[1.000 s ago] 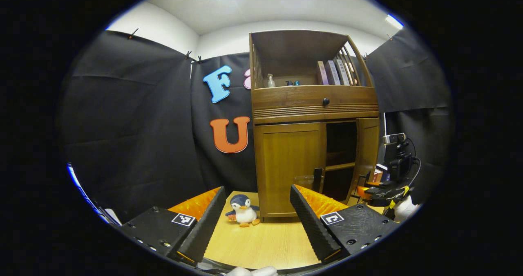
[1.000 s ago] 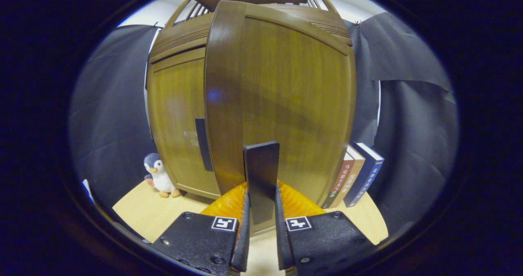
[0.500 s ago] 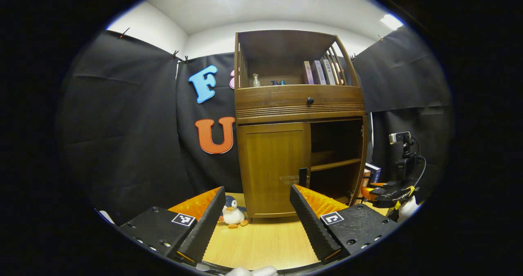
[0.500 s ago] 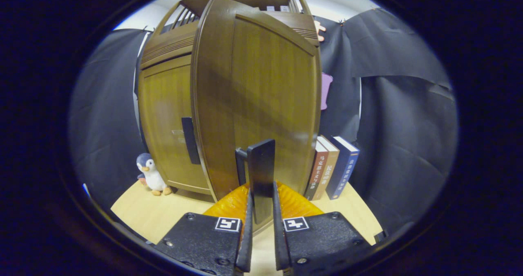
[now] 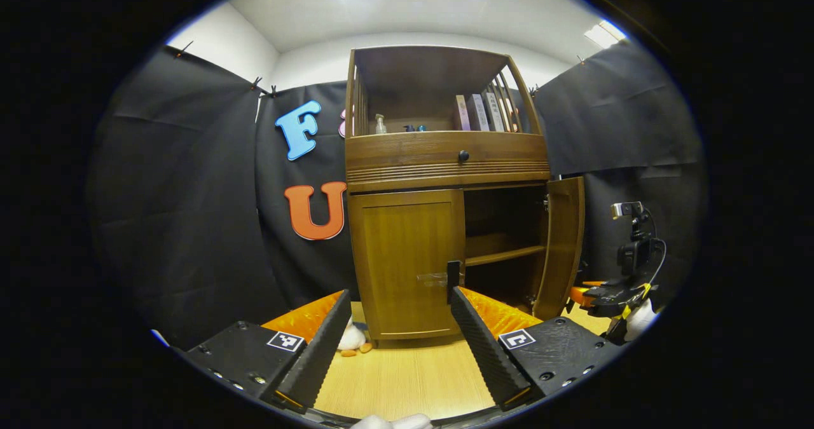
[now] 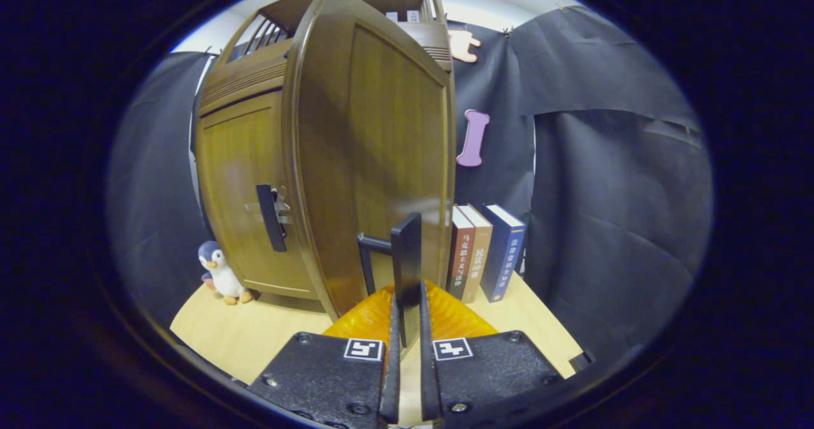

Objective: Open the right door of the double-door shoe cabinet with the right hand, and open the left door with the left hand.

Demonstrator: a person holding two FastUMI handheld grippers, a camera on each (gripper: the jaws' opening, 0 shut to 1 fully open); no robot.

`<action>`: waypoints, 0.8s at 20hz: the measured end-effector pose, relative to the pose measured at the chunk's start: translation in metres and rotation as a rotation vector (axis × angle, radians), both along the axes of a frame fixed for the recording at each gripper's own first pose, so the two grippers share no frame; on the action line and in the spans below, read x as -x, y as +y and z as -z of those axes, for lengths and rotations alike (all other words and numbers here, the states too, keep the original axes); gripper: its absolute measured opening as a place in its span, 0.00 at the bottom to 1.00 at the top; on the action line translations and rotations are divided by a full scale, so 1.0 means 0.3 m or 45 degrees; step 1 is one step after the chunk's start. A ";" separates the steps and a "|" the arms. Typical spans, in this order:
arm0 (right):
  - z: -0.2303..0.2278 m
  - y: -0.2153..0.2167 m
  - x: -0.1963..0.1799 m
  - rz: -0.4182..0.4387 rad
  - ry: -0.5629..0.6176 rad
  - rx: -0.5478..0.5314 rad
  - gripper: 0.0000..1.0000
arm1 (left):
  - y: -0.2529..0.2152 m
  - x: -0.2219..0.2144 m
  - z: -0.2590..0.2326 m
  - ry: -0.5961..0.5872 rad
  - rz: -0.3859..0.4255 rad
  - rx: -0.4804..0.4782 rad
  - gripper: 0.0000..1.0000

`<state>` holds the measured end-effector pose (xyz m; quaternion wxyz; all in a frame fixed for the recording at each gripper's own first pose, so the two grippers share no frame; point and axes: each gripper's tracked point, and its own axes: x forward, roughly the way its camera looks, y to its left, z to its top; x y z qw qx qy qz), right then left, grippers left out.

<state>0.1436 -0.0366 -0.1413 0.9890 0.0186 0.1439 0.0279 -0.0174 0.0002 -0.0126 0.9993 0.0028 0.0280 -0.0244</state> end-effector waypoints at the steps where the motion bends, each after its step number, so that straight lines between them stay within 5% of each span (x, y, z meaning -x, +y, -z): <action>1: 0.004 -0.021 0.003 0.011 -0.001 -0.001 0.14 | -0.009 0.000 0.002 0.001 0.011 0.003 0.95; 8: 0.014 -0.228 -0.016 0.041 0.007 0.028 0.06 | -0.127 -0.017 0.017 0.022 0.065 0.006 0.95; 16: 0.022 -0.384 -0.067 -0.192 0.047 -0.033 0.04 | -0.310 -0.035 -0.013 0.032 -0.017 0.029 0.95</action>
